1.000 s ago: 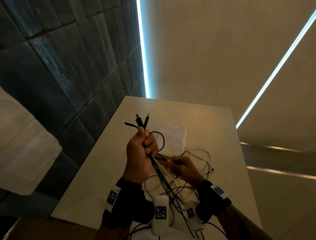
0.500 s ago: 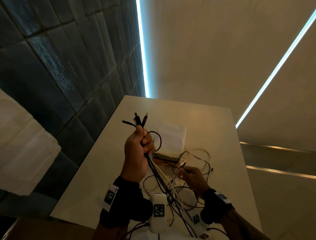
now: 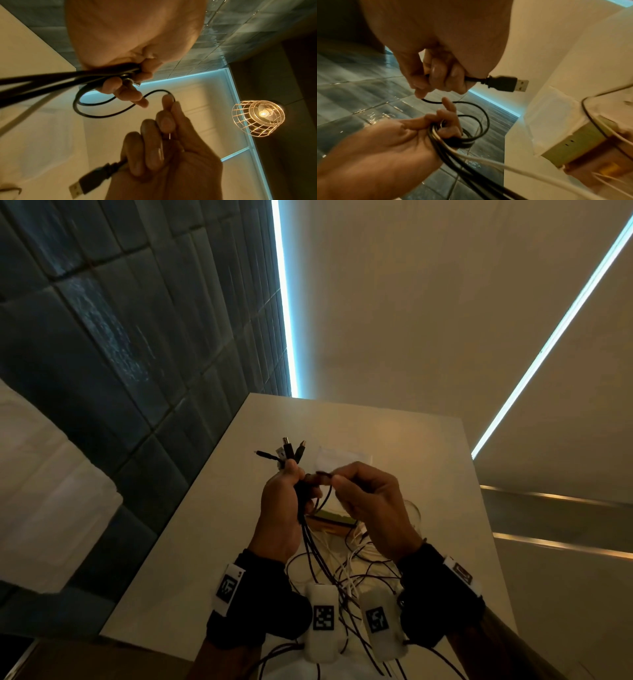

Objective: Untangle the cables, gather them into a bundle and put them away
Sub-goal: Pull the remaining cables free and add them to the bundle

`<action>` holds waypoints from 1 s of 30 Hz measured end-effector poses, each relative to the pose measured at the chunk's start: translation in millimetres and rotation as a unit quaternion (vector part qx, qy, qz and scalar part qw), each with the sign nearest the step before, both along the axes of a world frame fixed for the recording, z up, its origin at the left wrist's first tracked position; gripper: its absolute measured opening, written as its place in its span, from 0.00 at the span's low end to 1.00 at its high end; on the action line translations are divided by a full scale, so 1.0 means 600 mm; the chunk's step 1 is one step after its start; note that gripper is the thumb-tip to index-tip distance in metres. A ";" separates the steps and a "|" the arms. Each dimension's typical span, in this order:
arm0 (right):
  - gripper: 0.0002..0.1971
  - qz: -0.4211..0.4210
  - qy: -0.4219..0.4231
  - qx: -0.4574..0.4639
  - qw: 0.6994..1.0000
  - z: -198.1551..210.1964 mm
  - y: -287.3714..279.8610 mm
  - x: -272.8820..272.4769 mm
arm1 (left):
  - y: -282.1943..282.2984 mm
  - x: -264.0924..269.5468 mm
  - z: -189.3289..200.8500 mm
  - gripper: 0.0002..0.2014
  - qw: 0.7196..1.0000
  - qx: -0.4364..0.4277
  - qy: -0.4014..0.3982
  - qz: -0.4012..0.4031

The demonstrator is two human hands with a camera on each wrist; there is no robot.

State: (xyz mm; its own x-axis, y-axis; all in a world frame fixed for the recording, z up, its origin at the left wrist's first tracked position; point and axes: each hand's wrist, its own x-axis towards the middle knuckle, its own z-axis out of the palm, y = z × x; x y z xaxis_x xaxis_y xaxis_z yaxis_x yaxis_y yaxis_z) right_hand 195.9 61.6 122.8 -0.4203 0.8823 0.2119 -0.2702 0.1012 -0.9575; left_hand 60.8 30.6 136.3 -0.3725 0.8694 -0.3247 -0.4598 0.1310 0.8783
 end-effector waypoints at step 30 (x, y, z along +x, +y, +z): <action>0.39 -0.392 -0.350 -0.226 0.820 -0.251 -0.130 0.509 | 0.018 -0.052 -0.035 0.19 0.997 0.041 0.022 0.061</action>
